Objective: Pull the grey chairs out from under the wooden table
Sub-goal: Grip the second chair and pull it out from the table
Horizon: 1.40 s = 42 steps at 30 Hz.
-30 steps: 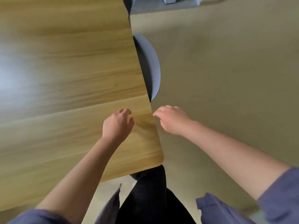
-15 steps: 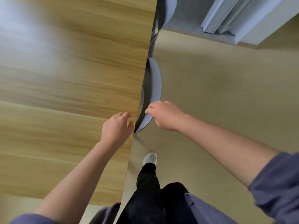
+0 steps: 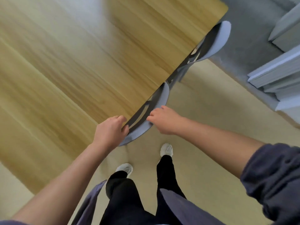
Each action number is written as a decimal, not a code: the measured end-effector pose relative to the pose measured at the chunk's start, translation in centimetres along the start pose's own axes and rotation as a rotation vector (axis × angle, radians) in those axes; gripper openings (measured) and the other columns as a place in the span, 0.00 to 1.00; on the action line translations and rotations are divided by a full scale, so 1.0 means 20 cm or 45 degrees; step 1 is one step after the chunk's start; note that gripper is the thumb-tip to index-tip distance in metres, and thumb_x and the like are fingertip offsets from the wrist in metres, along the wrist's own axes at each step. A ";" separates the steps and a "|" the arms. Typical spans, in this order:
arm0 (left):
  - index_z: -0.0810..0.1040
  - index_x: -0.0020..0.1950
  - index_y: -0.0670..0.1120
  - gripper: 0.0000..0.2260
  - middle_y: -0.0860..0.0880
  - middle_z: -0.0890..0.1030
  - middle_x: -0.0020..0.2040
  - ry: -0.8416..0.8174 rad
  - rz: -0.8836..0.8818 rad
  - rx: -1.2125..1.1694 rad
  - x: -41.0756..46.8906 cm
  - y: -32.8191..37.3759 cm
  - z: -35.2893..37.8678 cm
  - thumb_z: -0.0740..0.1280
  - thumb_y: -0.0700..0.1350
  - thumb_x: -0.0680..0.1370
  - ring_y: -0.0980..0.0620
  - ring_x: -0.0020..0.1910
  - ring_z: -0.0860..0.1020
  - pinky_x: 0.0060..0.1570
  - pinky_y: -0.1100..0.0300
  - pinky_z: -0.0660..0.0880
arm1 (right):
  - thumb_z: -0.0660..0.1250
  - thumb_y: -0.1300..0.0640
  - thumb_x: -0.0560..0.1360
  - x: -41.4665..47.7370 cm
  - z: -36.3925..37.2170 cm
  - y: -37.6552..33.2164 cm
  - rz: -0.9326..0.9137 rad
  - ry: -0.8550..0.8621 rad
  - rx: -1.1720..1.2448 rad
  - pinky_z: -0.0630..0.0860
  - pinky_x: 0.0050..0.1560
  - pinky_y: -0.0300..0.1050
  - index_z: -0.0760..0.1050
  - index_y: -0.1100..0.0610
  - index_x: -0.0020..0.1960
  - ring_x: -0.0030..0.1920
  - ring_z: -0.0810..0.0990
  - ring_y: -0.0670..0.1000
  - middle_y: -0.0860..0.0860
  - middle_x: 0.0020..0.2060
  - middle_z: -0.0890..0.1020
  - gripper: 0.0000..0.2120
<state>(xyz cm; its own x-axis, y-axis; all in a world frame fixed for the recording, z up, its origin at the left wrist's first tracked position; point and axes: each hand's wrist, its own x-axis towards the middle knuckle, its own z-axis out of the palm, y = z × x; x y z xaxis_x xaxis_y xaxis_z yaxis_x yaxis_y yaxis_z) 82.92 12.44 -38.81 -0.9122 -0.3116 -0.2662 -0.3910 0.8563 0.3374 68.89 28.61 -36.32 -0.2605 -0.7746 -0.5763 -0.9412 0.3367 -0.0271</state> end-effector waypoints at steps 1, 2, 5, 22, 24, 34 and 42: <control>0.79 0.57 0.47 0.12 0.50 0.83 0.49 0.025 -0.072 -0.012 -0.01 0.03 0.02 0.62 0.49 0.77 0.48 0.46 0.80 0.37 0.55 0.76 | 0.59 0.64 0.77 0.02 0.01 0.05 -0.066 -0.021 -0.034 0.71 0.62 0.50 0.71 0.54 0.66 0.62 0.75 0.54 0.52 0.59 0.77 0.19; 0.79 0.56 0.47 0.12 0.50 0.83 0.47 0.049 -0.133 -0.022 -0.02 0.06 0.04 0.62 0.50 0.77 0.49 0.44 0.80 0.35 0.56 0.75 | 0.59 0.63 0.77 0.04 0.02 0.10 -0.129 -0.034 -0.066 0.71 0.62 0.50 0.71 0.54 0.66 0.61 0.75 0.54 0.52 0.59 0.77 0.18; 0.79 0.54 0.49 0.12 0.52 0.83 0.47 0.084 -0.285 -0.053 -0.05 0.16 0.10 0.63 0.52 0.76 0.50 0.44 0.80 0.33 0.59 0.71 | 0.59 0.63 0.78 0.09 0.04 0.23 -0.293 -0.062 -0.139 0.72 0.61 0.50 0.71 0.53 0.68 0.60 0.77 0.53 0.51 0.60 0.77 0.19; 0.75 0.56 0.53 0.15 0.50 0.80 0.44 -0.395 -0.636 -0.018 0.03 0.32 0.29 0.58 0.40 0.73 0.49 0.42 0.78 0.33 0.56 0.72 | 0.56 0.70 0.75 0.35 0.04 0.45 -0.504 -0.207 -0.384 0.76 0.41 0.49 0.67 0.48 0.73 0.54 0.80 0.57 0.53 0.58 0.80 0.30; 0.76 0.55 0.52 0.17 0.50 0.80 0.44 -0.405 -0.654 -0.029 0.03 0.34 0.29 0.58 0.39 0.72 0.49 0.43 0.78 0.34 0.57 0.73 | 0.57 0.71 0.75 0.33 0.04 0.44 -0.509 -0.192 -0.397 0.71 0.39 0.47 0.69 0.49 0.71 0.52 0.79 0.56 0.53 0.57 0.80 0.29; 0.76 0.47 0.50 0.12 0.51 0.74 0.36 -0.511 -0.589 -0.011 -0.13 0.58 0.40 0.59 0.36 0.72 0.51 0.37 0.74 0.32 0.61 0.68 | 0.58 0.70 0.75 0.08 0.22 0.46 -0.573 -0.225 -0.390 0.72 0.43 0.46 0.74 0.51 0.68 0.46 0.75 0.53 0.51 0.57 0.81 0.26; 0.77 0.54 0.49 0.10 0.51 0.75 0.40 -0.567 -0.528 0.069 -0.32 0.82 0.56 0.64 0.41 0.74 0.51 0.39 0.74 0.34 0.60 0.69 | 0.58 0.71 0.73 -0.16 0.43 0.50 -0.592 -0.233 -0.391 0.76 0.44 0.48 0.75 0.52 0.65 0.48 0.79 0.55 0.52 0.53 0.82 0.25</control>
<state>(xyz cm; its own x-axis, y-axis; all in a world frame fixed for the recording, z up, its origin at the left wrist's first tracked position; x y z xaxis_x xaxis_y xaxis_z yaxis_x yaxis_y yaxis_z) 83.68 33.00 -41.77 -0.5416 -0.4313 -0.7216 -0.6851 0.7238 0.0816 62.27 39.07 -41.77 0.2105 -0.6897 -0.6928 -0.9741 -0.2081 -0.0887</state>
